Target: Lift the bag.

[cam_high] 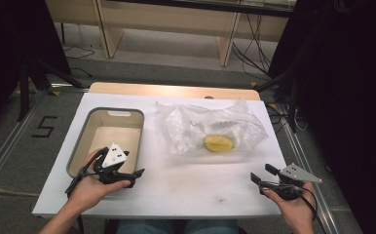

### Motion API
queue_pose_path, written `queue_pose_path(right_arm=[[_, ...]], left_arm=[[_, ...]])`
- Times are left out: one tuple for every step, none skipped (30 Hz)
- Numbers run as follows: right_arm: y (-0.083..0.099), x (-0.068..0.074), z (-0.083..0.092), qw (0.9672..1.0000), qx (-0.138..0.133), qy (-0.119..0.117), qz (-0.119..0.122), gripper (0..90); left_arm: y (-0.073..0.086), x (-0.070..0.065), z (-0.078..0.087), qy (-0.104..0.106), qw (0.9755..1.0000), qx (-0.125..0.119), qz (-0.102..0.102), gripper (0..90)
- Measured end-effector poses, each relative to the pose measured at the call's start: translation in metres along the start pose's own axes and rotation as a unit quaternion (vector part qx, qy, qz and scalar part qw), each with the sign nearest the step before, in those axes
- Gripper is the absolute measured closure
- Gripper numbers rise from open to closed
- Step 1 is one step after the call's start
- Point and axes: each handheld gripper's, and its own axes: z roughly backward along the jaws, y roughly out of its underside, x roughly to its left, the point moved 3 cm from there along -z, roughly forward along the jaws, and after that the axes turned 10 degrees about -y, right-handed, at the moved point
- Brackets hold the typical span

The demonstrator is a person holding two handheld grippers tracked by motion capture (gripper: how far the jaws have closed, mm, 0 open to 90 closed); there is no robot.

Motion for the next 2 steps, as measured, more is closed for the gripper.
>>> queue_pose_path(right_arm=[[0.0, 0.0, 0.0001, 1.0, 0.0, 0.0, 0.0, 30.7], [0.0001, -0.0002, 0.0001, 1.0, 0.0, 0.0, -0.001, 30.7]], left_arm=[[-0.0001, -0.0001, 0.0, 0.0, 1.0, 0.0, 0.0, 23.3], [-0.0001, -0.0001, -0.0001, 0.0, 1.0, 0.001, -0.001, 23.3]])
